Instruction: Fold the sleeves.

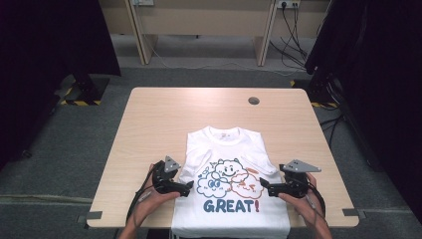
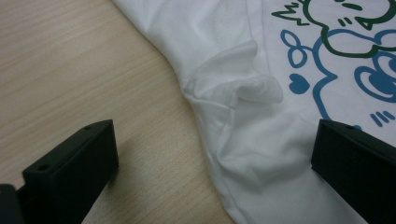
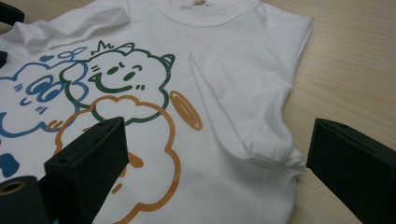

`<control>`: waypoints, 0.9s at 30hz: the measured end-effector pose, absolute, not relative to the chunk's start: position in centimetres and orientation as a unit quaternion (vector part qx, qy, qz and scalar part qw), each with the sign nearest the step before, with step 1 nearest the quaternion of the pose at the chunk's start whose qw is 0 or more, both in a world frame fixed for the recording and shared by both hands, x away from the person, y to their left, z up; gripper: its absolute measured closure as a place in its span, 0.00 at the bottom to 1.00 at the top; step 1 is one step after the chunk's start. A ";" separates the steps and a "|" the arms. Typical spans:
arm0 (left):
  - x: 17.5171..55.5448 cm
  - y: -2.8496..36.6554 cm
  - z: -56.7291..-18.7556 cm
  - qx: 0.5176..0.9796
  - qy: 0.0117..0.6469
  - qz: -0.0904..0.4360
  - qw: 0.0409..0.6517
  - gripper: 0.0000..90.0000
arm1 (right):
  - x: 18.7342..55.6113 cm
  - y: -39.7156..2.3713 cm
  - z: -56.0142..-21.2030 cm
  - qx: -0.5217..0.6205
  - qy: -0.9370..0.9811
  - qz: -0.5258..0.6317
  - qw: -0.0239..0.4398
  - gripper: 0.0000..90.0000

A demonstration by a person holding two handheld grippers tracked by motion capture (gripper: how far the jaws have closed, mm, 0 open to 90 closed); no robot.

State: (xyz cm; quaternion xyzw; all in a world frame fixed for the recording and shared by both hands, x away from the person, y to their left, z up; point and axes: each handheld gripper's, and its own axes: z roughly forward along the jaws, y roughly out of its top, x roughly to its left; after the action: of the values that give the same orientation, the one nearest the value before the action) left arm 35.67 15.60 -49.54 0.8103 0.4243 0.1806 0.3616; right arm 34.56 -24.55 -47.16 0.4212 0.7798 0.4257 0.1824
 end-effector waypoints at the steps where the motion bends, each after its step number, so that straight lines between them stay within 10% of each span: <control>1: 35.7 15.6 -49.5 0.810 0.424 0.181 0.361 0.00 | 34.4 -24.6 -47.2 0.422 0.780 0.425 0.183 0.06; 27: 35.7 15.6 -49.5 0.811 0.423 0.180 0.361 0.00 | 31.7 -25.5 -47.5 0.421 0.774 0.438 0.180 0.06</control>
State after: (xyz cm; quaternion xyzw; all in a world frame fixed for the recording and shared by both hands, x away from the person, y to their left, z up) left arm 35.69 15.63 -49.53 0.8111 0.4231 0.1800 0.3615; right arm 31.73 -25.48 -47.51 0.4209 0.7739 0.4377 0.1795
